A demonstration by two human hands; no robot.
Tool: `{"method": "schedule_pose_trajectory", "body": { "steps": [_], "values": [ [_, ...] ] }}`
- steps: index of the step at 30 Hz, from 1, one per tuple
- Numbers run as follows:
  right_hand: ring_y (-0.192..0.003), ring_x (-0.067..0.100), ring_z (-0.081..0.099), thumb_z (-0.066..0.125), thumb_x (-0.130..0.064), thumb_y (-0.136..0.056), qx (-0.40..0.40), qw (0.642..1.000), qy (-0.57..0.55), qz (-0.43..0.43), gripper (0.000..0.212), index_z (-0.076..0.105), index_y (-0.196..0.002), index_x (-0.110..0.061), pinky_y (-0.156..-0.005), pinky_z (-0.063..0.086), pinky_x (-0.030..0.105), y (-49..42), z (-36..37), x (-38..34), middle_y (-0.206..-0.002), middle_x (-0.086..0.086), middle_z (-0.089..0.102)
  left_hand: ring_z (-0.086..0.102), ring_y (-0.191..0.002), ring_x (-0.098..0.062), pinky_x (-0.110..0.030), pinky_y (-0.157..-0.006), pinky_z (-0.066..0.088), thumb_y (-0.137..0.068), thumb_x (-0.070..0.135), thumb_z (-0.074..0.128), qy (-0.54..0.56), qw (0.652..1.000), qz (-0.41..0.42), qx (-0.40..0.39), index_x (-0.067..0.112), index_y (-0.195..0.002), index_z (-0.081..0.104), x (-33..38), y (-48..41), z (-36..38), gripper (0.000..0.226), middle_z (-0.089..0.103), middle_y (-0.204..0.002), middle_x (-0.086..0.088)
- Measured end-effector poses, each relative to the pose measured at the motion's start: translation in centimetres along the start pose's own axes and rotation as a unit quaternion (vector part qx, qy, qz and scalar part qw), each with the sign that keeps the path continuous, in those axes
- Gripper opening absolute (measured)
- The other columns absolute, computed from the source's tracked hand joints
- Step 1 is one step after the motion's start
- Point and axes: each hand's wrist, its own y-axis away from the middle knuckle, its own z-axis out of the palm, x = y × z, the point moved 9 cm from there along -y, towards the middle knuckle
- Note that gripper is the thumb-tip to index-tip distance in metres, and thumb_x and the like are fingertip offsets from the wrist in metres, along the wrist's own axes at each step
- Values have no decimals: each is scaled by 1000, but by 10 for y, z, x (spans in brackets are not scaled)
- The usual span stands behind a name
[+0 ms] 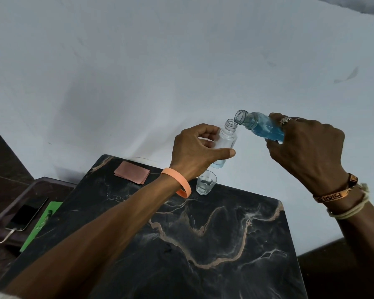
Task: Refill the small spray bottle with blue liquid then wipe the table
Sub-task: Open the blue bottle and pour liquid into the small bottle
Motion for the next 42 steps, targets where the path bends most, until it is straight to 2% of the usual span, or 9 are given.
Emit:
{"method": "schedule_pose_trajectory", "body": {
  "steps": [42],
  "values": [
    [-60, 40, 62, 76, -19, -75, 2, 1000, 15, 1, 43, 70, -117, -12, -56, 28, 27, 1, -1, 2, -76, 15, 71, 73, -81, -13, -37, -76, 62, -53, 37, 95, -2, 1000, 2, -1, 24, -104, 73, 2, 1, 0, 57, 75, -96, 8]
  ]
}}
